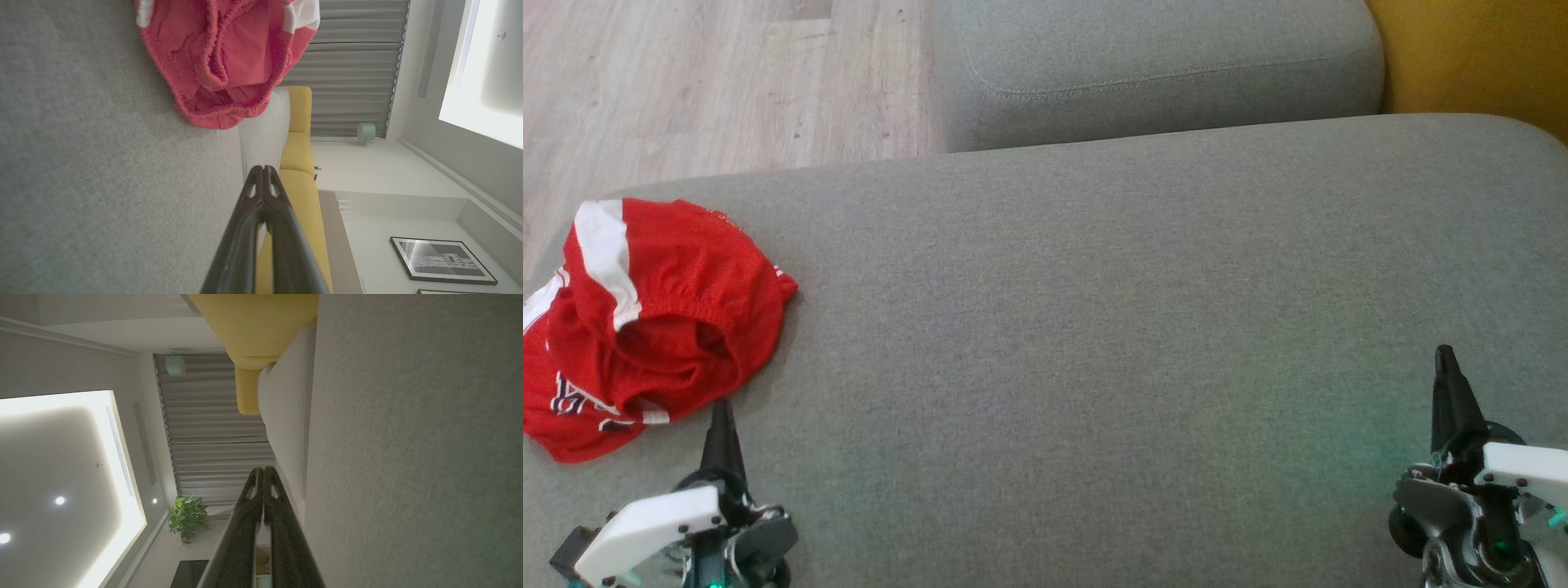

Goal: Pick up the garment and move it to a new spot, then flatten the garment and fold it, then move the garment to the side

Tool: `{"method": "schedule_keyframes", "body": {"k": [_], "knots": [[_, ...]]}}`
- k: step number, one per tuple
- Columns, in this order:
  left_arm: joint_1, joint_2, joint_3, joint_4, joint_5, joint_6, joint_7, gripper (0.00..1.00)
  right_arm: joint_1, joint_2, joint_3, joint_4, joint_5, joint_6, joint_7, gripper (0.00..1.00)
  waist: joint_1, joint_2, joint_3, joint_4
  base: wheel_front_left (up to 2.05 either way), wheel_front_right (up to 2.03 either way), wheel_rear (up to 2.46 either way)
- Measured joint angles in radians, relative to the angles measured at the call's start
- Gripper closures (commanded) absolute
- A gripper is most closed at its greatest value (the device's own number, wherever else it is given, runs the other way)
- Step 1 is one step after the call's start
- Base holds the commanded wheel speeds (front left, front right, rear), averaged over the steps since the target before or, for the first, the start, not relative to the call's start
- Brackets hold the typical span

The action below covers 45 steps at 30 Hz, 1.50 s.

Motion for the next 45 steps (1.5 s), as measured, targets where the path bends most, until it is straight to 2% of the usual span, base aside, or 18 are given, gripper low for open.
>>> {"method": "schedule_keyframes", "body": {"k": [45], "knots": [[0.0,0.0,0.0,0.0,0.0,0.0,0.0,1.0,0.0,0.0,0.0,0.0,0.0,0.0,0.0,1.0,0.0,0.0,0.0,0.0,0.0,0.0,0.0]]}}
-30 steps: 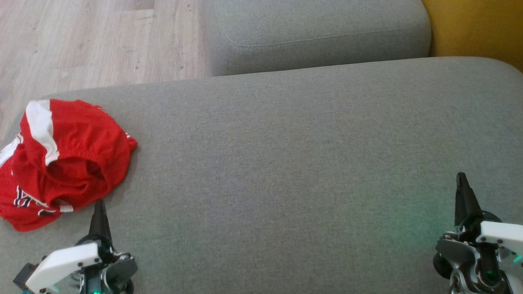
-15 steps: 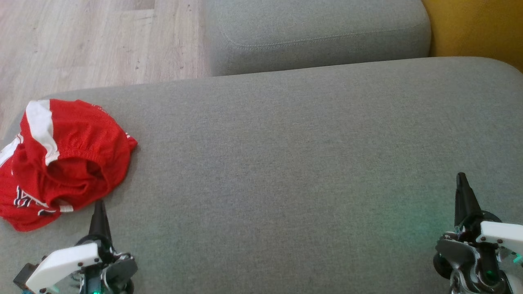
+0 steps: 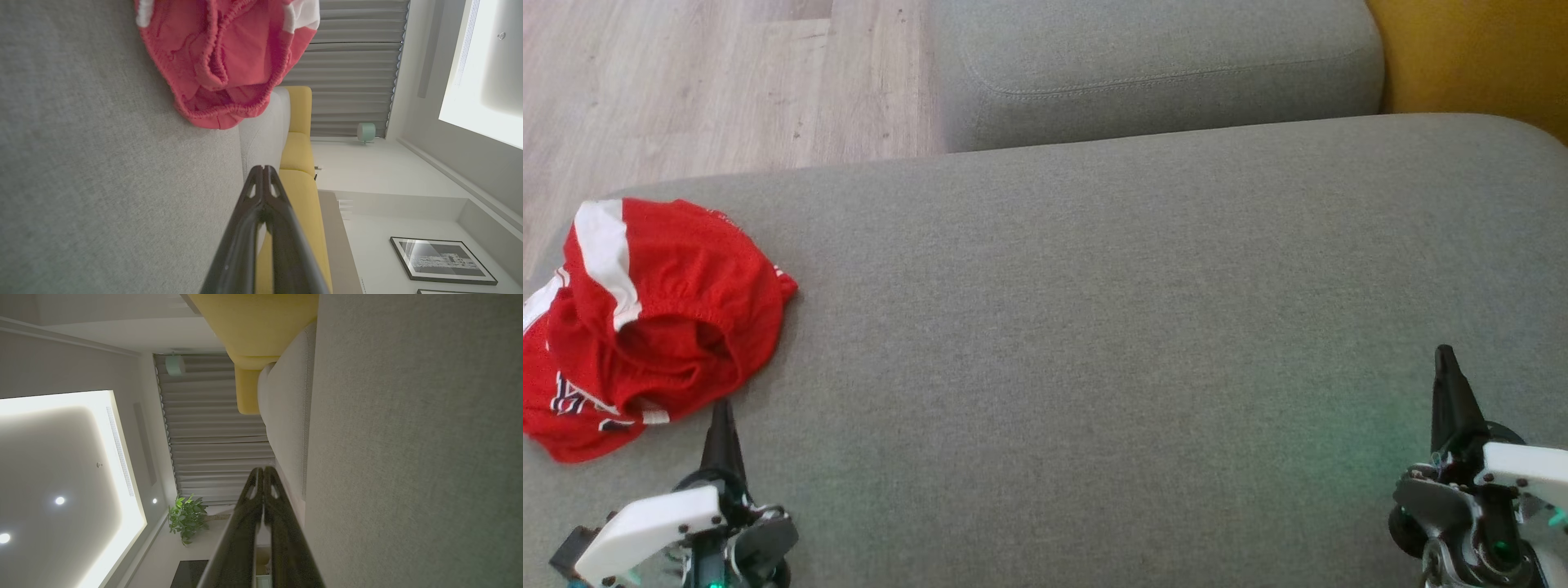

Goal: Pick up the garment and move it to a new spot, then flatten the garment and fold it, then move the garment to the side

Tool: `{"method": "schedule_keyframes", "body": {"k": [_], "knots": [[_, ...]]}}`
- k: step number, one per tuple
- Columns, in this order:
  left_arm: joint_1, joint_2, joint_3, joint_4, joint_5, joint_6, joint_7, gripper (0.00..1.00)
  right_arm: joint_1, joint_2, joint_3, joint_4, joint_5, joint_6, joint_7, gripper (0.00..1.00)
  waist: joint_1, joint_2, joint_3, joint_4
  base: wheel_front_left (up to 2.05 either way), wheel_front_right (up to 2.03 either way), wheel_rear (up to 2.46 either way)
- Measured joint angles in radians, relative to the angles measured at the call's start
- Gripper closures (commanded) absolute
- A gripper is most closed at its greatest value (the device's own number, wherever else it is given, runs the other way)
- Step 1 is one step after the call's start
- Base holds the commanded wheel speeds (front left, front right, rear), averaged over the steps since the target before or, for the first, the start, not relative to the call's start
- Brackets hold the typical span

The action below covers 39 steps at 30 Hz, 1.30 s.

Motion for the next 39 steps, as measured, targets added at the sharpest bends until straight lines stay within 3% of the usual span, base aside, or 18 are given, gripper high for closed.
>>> {"method": "schedule_keyframes", "body": {"k": [17,18,23,29,39], "knots": [[0.0,0.0,0.0,0.0,0.0,0.0,0.0,1.0,0.0,0.0,0.0,0.0,0.0,0.0,0.0,1.0,0.0,0.0,0.0,0.0,0.0,0.0,0.0],[0.001,0.0,-0.001,0.004,0.0,0.001,0.0,0.0,0.001,0.0,0.0,0.004,0.0,0.0,0.0,0.0,0.0,0.0,0.0,0.0,0.0,0.0,0.0],[0.047,-0.005,-0.01,0.081,0.0,0.001,0.0,0.0,0.053,0.005,0.003,0.082,0.0,0.0,0.0,0.0,0.0,0.0,0.0,0.0,0.0,0.0,0.0],[0.072,-0.007,-0.017,0.088,0.005,0.001,-0.015,0.0,0.071,0.006,0.029,0.09,-0.005,0.0,-0.012,0.0,0.0,0.0,-0.005,0.001,0.0,0.0,0.0],[0.072,-0.008,-0.021,0.075,0.125,0.002,-0.043,0.0,0.065,0.006,0.05,0.089,-0.122,0.0,-0.043,0.0,0.0,0.0,-0.011,0.006,0.0,0.0,0.0]]}}
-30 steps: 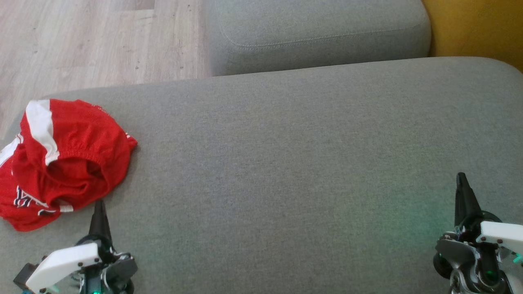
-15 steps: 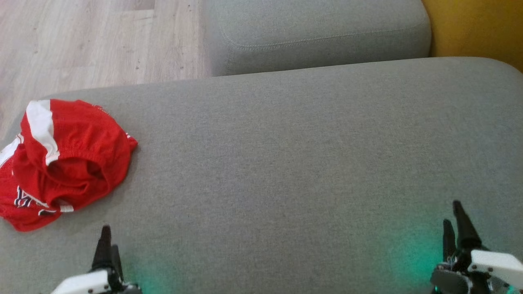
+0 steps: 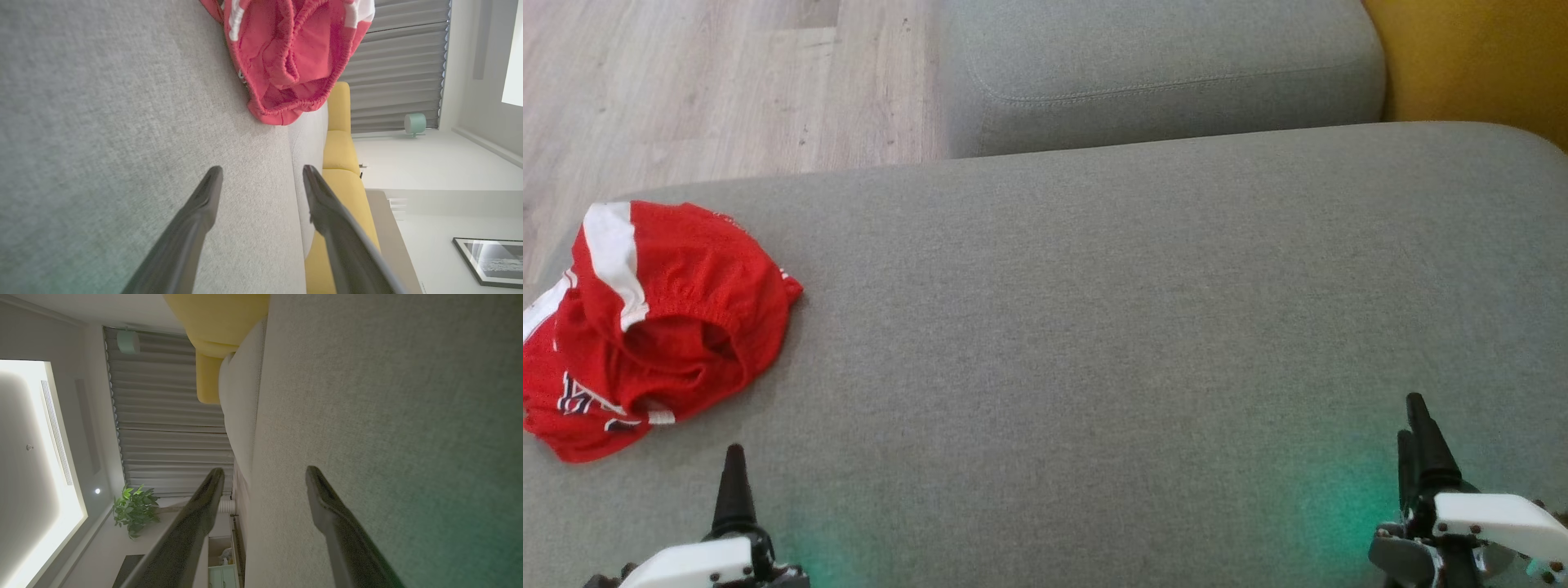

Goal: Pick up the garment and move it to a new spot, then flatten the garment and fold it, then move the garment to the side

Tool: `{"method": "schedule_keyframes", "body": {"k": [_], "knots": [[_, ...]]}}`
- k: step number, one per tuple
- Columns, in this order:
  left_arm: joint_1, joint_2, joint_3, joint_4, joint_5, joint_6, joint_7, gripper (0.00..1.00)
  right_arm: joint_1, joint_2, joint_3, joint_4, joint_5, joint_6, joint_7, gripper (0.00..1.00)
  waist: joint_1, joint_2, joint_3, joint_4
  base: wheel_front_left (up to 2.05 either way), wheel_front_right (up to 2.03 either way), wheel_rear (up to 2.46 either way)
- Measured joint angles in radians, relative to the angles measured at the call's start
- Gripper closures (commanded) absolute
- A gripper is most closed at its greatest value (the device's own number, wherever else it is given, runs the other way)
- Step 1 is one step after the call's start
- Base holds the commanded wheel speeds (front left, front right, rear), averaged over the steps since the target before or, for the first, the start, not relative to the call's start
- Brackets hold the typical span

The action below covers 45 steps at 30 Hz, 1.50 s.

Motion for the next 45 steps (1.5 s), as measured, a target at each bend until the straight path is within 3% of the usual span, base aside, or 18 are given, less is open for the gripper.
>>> {"method": "schedule_keyframes", "body": {"k": [45], "knots": [[0.012,0.001,-0.064,-0.13,0.568,0.061,-0.126,0.0,-0.004,-0.001,0.146,-0.054,-0.598,0.0,-0.124,0.0,0.0,0.0,-0.031,0.016,0.0,0.0,0.0]]}}
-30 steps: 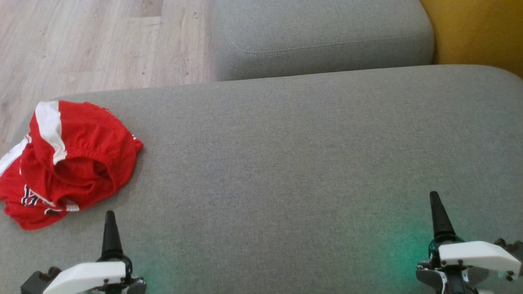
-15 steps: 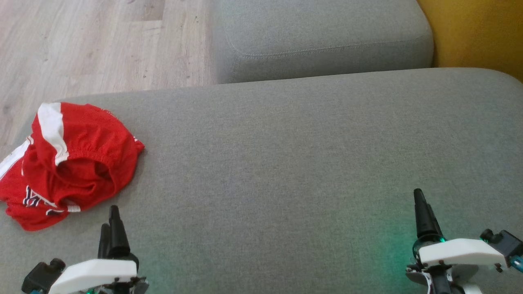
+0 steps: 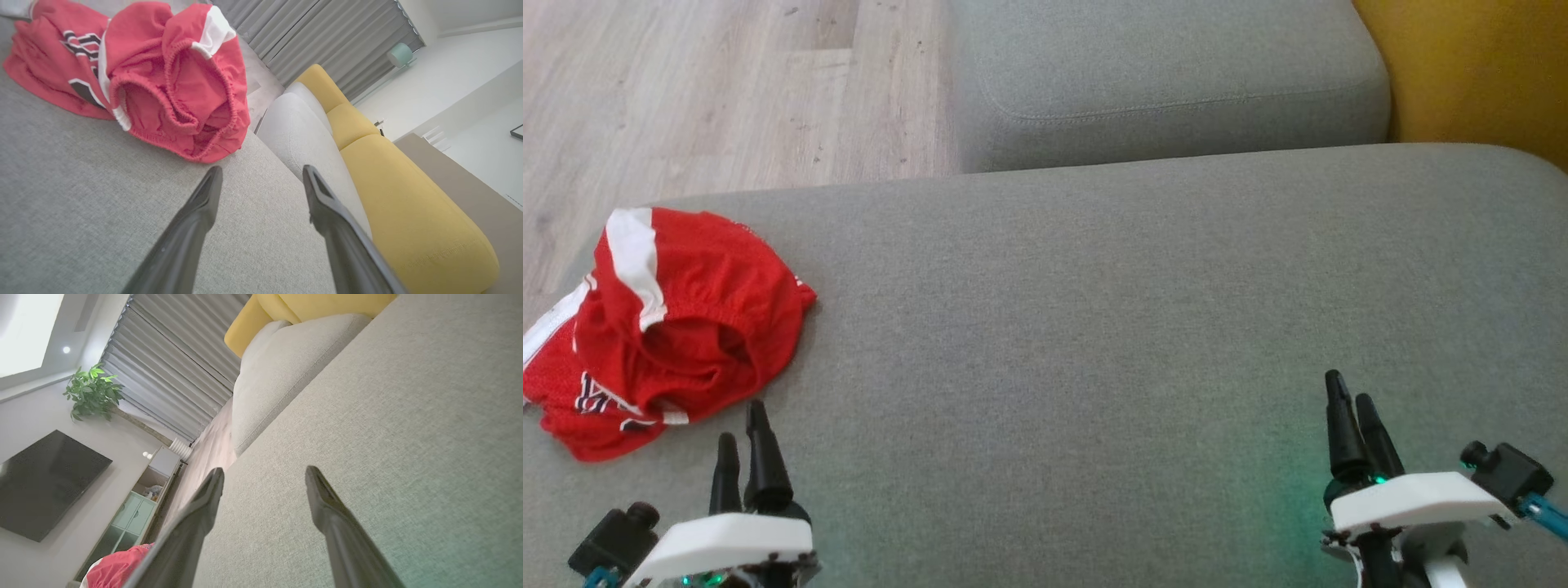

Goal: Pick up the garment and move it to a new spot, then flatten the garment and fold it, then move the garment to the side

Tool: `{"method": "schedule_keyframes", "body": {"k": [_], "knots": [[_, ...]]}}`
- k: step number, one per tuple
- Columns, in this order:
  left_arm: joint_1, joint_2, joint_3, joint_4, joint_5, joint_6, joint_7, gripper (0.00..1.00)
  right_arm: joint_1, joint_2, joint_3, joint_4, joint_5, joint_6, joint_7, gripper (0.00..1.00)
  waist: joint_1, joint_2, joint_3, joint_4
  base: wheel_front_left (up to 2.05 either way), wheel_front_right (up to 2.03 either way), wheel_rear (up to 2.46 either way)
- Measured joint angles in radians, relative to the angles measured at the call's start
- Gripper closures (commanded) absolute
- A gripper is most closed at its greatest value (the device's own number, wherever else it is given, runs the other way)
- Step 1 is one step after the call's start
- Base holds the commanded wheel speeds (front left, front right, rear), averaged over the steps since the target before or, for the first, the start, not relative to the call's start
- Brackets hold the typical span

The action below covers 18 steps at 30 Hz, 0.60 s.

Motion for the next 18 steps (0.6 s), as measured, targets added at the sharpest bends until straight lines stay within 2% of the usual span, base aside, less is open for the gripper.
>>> {"method": "schedule_keyframes", "body": {"k": [18], "knots": [[0.022,0.001,-0.036,-0.011,0.248,0.01,-0.055,0.0,0.0,0.0,0.028,-0.002,-0.247,0.0,-0.054,0.0,0.0,0.0,-0.023,0.017,0.0,0.0,0.0]]}}
